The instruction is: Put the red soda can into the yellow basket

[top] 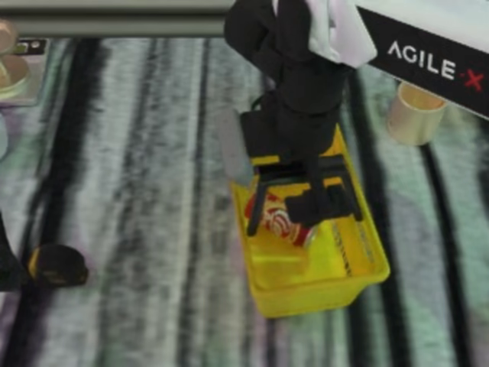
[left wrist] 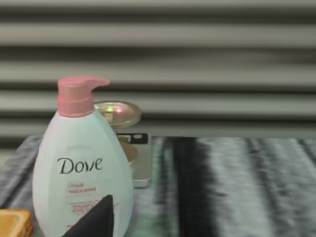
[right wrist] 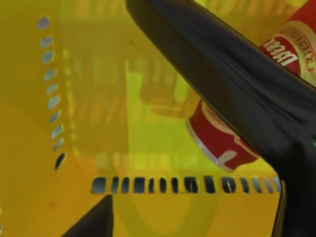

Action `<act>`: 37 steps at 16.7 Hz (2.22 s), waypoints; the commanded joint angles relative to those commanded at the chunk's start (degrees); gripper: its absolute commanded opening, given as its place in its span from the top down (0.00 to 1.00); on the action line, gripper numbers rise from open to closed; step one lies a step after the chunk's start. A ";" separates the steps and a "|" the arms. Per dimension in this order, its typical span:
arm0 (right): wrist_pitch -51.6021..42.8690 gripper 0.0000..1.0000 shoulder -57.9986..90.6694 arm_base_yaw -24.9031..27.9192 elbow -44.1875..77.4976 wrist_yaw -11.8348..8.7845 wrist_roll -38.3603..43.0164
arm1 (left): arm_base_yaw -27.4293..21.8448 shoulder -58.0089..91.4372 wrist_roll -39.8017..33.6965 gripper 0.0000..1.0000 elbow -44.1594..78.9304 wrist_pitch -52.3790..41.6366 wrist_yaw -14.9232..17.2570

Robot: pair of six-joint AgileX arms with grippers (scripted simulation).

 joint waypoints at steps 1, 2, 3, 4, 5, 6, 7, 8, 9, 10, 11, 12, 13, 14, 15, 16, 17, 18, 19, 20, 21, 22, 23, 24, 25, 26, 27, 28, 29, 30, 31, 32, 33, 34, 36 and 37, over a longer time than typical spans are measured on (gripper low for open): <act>0.00 0.08 0.00 0.00 0.00 0.00 0.00 | 0.00 0.00 0.00 0.00 0.00 0.00 0.00; 0.00 0.15 0.00 0.00 0.00 0.00 0.00 | 0.00 0.00 0.00 0.00 0.00 0.00 0.00; 0.00 0.23 0.00 0.00 0.00 0.00 0.00 | 0.00 0.00 0.00 0.00 0.00 0.00 0.00; 0.00 0.30 0.00 0.00 0.00 0.00 0.00 | 0.00 0.00 0.00 0.00 0.00 0.00 0.00; 0.00 0.38 0.00 0.00 0.00 0.00 0.00 | 0.00 0.00 0.00 0.00 0.00 0.00 0.00; 0.00 0.45 0.00 0.00 0.00 0.00 0.00 | 0.00 0.00 0.00 0.00 0.00 0.00 0.00; 0.00 0.53 0.00 0.00 0.00 0.00 0.00 | 0.00 0.00 0.00 0.00 0.00 0.00 0.00; 0.00 0.60 0.00 0.00 0.00 0.00 0.00 | 0.00 0.00 0.00 0.00 0.00 0.00 0.00; 0.00 0.68 0.00 0.00 0.00 0.00 0.00 | 0.00 0.00 0.00 0.00 0.00 0.00 0.00; 0.00 0.75 0.00 0.00 0.00 0.00 0.00 | 0.00 0.00 0.00 0.00 0.00 0.00 0.00; 0.00 0.83 0.00 0.00 0.00 0.00 0.00 | 0.00 0.00 0.00 0.00 0.00 0.00 0.00; 0.00 0.90 0.00 0.00 0.00 0.00 0.00 | 0.00 0.00 0.00 0.00 0.00 0.00 0.00; 0.00 0.98 0.00 0.00 0.00 0.00 0.00 | 0.00 0.00 0.00 0.00 0.00 0.00 0.00; 0.00 1.00 0.00 0.00 0.00 0.00 0.00 | 0.00 0.00 0.00 0.00 0.00 0.00 0.00; 0.00 1.00 0.00 0.00 0.00 0.00 0.00 | 0.00 0.00 0.00 0.00 0.00 0.00 0.00; 0.00 1.00 0.00 0.00 0.00 0.00 0.00 | 0.00 0.00 0.00 0.00 0.00 0.00 0.00; 0.00 1.00 0.00 0.00 0.00 0.00 0.00 | 0.00 0.00 0.00 0.00 0.00 0.00 0.00; 0.00 1.00 0.00 0.00 0.00 0.00 0.00 | 0.00 0.00 0.00 0.00 0.00 0.00 0.00; 0.00 1.00 0.00 0.00 0.00 0.00 0.00 | 0.00 0.00 0.00 0.00 0.00 0.00 0.00; 0.00 1.00 0.00 0.00 0.00 0.00 0.00 | 0.00 0.00 0.00 0.00 0.00 0.00 0.00; 0.00 1.00 0.00 0.00 0.00 0.00 0.00 | 0.00 0.00 0.00 0.00 0.00 0.00 0.00; 0.00 1.00 0.00 0.00 0.00 0.00 0.00 | 0.00 0.00 0.00 0.00 0.00 0.00 0.00; 0.00 1.00 0.00 0.00 0.00 0.00 0.00 | 0.00 0.00 0.00 0.00 0.00 0.00 0.00; 0.00 1.00 0.00 0.00 0.00 0.00 0.00 | 0.00 0.00 0.00 0.00 0.00 0.00 0.00; 0.00 1.00 0.00 0.00 0.00 0.00 0.00 | 0.00 0.00 0.00 0.00 0.00 0.00 0.00; 0.00 1.00 0.00 0.00 0.00 0.00 0.00 | 0.00 0.00 0.00 0.00 0.00 0.00 0.00; 0.00 1.00 0.00 0.00 0.00 0.00 0.00 | 0.00 0.00 0.00 0.00 0.00 0.00 0.00; 0.00 1.00 0.00 0.00 0.00 0.00 0.00 | 0.00 0.00 0.00 0.00 0.00 0.00 0.00; 0.00 1.00 0.00 0.00 0.00 0.00 0.00 | 0.00 0.00 0.00 0.00 0.00 0.00 0.00; 0.00 1.00 0.00 0.00 0.00 0.00 0.00 | 0.00 0.00 0.00 0.00 0.00 0.00 0.00; 0.00 1.00 0.00 0.00 0.00 0.00 0.00 | 0.00 0.00 0.00 0.00 0.00 0.00 0.00; 0.00 1.00 0.00 0.00 0.00 0.00 0.00 | 0.00 0.00 0.00 0.00 0.00 0.00 0.00; 0.00 1.00 0.00 0.00 0.00 0.00 0.00 | 0.00 0.00 0.00 0.00 0.00 0.00 0.00; 0.00 1.00 0.00 0.00 0.00 0.00 0.00 | 0.00 0.00 0.00 0.00 0.00 0.00 0.00; 0.00 1.00 0.00 0.00 0.00 0.00 0.00 | 0.00 0.00 0.00 0.00 0.00 0.00 0.00; 0.00 1.00 0.00 0.00 0.00 0.00 0.00 | 0.00 0.00 0.00 0.00 0.00 0.00 0.00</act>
